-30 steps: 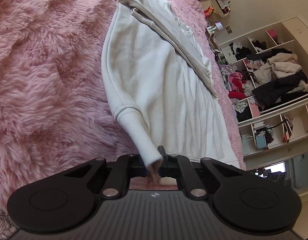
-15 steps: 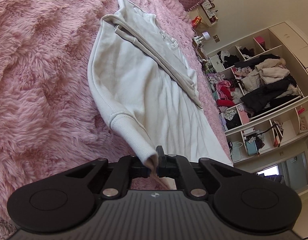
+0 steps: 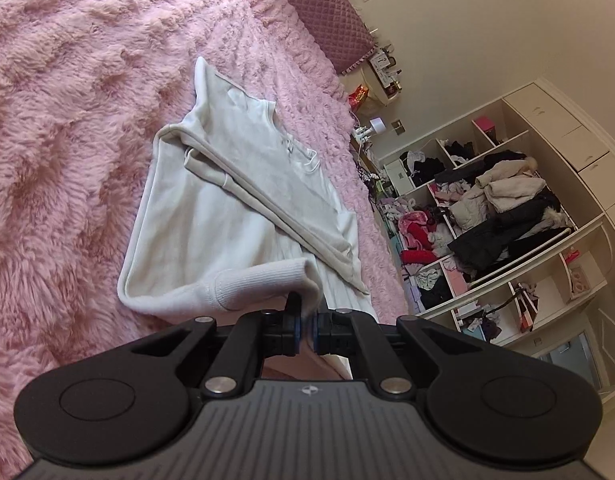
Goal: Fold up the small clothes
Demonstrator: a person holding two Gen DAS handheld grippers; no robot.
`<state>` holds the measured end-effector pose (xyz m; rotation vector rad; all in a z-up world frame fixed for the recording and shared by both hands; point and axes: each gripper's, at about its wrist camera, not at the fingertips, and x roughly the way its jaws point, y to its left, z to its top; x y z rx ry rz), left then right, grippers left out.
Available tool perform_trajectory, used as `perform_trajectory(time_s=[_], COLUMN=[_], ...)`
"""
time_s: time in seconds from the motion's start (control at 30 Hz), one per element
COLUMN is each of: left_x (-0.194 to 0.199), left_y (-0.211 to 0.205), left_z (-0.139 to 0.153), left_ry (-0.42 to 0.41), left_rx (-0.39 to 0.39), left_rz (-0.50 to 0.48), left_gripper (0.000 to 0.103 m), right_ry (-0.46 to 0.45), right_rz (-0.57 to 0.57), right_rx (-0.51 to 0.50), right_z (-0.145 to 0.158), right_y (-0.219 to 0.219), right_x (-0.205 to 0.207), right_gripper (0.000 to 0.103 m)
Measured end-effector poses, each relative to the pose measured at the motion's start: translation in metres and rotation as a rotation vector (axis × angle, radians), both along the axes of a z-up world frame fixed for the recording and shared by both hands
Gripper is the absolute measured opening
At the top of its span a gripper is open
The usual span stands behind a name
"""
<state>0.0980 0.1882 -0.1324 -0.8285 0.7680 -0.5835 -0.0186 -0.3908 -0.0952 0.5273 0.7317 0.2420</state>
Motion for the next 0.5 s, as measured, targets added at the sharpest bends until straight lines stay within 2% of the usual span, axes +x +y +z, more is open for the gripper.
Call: perform_trajectory(time_s=[0.2, 0.3, 0.5], left_x=[0.05, 0.082, 0.141], left_y=[0.006, 0.003, -0.003], left_z=[0.012, 0.019, 0.026], left_ry=[-0.068, -0.097, -0.138], left_rx=[-0.026, -0.009, 0.004], left_rz=[0.035, 0.032, 0.025], left_gripper=[0.005, 0.005, 0.005], right_ry=[-0.08, -0.107, -0.136], right_rz=[-0.061, -0.113, -0.164], right_rx=[0.0, 0.034, 0.018], right_z=[0.015, 0.019, 0.021], right_y=[-0.003, -0.008, -0.005], right_x=[0.059, 0.096, 0.166], right_gripper=[0.006, 0.006, 0.006])
